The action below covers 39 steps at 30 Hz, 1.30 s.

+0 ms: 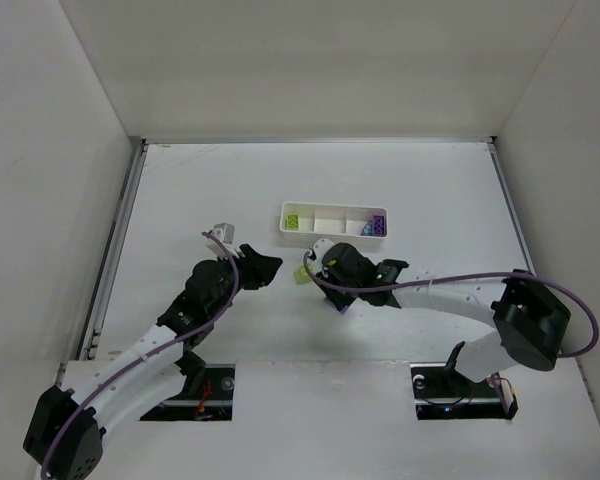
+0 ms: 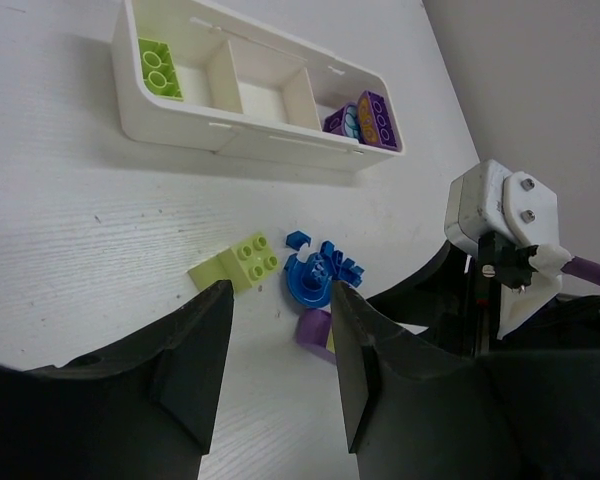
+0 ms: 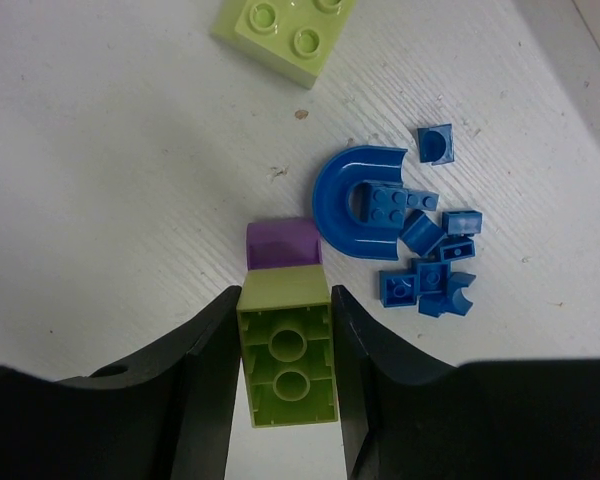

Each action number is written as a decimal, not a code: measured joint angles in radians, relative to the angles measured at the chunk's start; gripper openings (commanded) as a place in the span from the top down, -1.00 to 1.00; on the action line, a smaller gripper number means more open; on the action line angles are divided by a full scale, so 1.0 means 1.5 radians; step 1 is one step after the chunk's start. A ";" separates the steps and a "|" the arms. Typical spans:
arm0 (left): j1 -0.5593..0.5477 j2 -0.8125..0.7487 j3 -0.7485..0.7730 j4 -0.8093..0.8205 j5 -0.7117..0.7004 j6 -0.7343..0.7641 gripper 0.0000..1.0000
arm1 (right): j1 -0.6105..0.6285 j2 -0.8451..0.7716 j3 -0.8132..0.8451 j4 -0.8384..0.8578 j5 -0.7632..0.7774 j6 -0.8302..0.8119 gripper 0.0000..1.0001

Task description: Sort the legos into containers by color

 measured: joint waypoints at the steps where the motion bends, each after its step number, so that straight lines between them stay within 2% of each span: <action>1: 0.001 -0.001 0.000 0.000 0.000 -0.002 0.16 | 0.000 -0.001 0.000 0.000 0.000 0.002 0.31; 2: 0.001 -0.003 0.000 0.000 0.000 -0.004 0.16 | 0.000 -0.004 0.000 0.000 0.000 0.005 0.26; 5: 0.002 -0.008 0.000 0.000 0.000 -0.009 0.16 | 0.000 -0.016 -0.003 0.003 0.001 0.012 -0.17; 6: 0.002 -0.008 0.000 0.001 0.001 -0.010 0.16 | 0.000 -0.019 -0.005 0.004 0.002 0.014 -0.24; 10: 0.002 -0.008 0.000 0.001 0.003 -0.013 0.16 | 0.000 -0.022 -0.020 0.004 0.011 0.024 -0.31; 12: 0.002 -0.008 0.000 0.001 0.004 -0.014 0.16 | 0.000 -0.022 -0.028 0.003 0.012 0.030 -0.29; 14: 0.002 -0.007 0.000 0.001 0.005 -0.014 0.16 | 0.000 -0.022 -0.033 0.002 0.014 0.032 -0.15; 17: 0.002 -0.007 0.000 0.001 0.005 -0.016 0.15 | 0.000 -0.022 -0.034 0.004 0.015 0.038 0.17; 22: 0.002 -0.009 0.000 0.001 0.005 -0.018 0.10 | 0.000 -0.029 -0.035 0.009 0.016 0.044 0.38; 28: 0.002 -0.019 0.000 0.004 0.006 -0.027 -0.09 | -0.007 -0.119 -0.052 0.042 0.010 0.062 0.43; 32: 0.001 -0.035 -0.019 0.045 0.008 -0.051 -0.21 | -0.037 -0.182 -0.057 0.098 -0.019 0.105 0.43; 39: 0.001 -0.039 -0.060 0.167 0.008 -0.118 -0.25 | -0.114 -0.165 -0.065 0.247 -0.105 0.261 0.46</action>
